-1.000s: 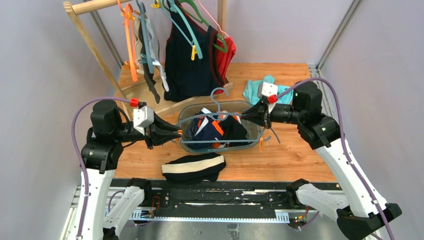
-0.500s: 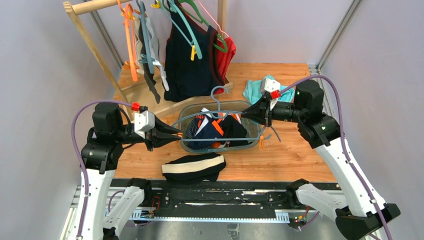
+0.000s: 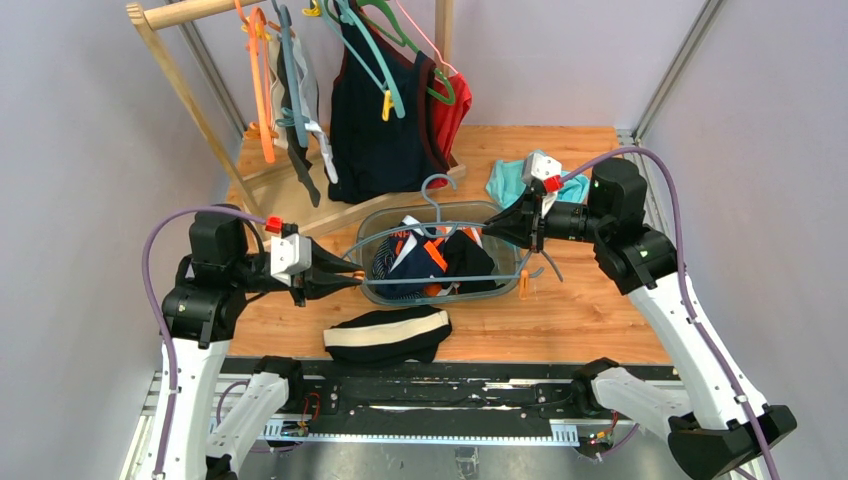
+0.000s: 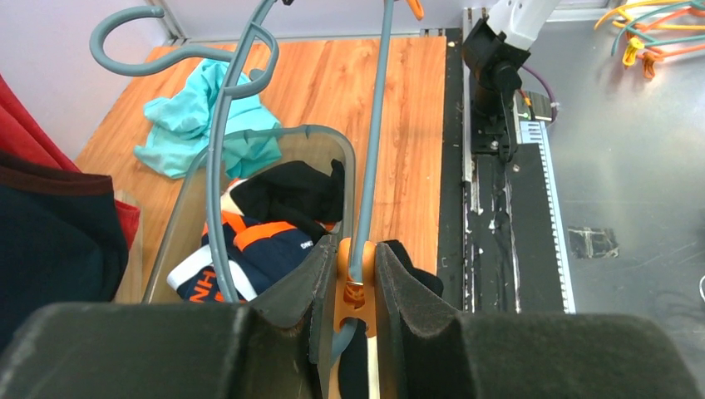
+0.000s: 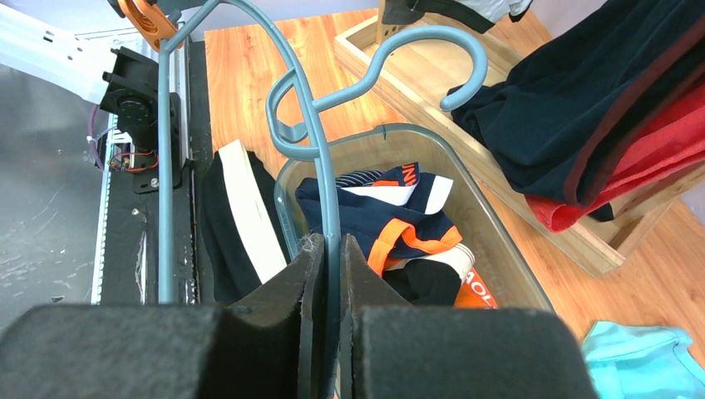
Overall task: Remove the underwear clipped to the hanger
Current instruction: Place the hanger at the clothesline.
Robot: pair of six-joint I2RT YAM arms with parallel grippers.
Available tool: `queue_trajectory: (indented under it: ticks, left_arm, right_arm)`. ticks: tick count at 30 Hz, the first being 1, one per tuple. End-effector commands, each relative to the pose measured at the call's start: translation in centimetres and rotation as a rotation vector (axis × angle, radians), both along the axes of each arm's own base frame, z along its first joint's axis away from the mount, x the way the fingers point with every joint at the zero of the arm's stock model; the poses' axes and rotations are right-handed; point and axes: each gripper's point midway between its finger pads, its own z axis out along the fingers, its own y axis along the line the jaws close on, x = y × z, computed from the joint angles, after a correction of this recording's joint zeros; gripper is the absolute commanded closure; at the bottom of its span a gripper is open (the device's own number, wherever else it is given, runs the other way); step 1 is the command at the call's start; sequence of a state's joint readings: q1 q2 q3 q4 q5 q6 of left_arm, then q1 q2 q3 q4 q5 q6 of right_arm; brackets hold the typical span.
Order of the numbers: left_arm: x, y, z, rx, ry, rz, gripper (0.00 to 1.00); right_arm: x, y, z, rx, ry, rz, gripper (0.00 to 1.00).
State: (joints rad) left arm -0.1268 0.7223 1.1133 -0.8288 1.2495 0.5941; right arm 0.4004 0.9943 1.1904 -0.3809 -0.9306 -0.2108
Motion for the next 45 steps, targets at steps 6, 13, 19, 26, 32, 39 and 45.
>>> queue_trajectory:
  ticks: [6,13,19,26,32,39,45]
  left_arm:
    - [-0.6,0.4,-0.8,0.041,-0.031,0.013,0.74]
    - [-0.9,0.4,0.0,0.032,-0.045,0.006,0.49]
    - [-1.0,0.4,1.2,0.025,-0.044,0.023,0.17]
    - [-1.0,0.7,3.7,-0.002,0.001,0.094,0.08]
    - [3.9,1.7,4.2,-0.097,0.201,0.380,0.09]
    - [5.1,0.1,1.8,-0.114,0.530,0.316,0.18]
    - [4.7,-0.8,-0.9,-0.089,0.662,0.261,0.24]
  right_arm:
    - [0.6,-0.7,0.7,0.016,-0.072,-0.015,1.00]
    - [0.8,-0.4,0.9,0.022,-0.085,0.003,0.99]
    - [0.7,-0.3,0.8,-0.002,-0.162,0.041,0.99]
    - [-0.2,0.0,0.2,-0.030,-0.259,0.142,0.99]
    - [-1.2,0.5,0.2,-0.019,-0.285,0.208,0.99]
    - [-1.8,0.9,0.8,-0.014,-0.311,0.234,0.99]
    - [-1.7,1.1,1.0,-0.010,-0.315,0.230,0.99]
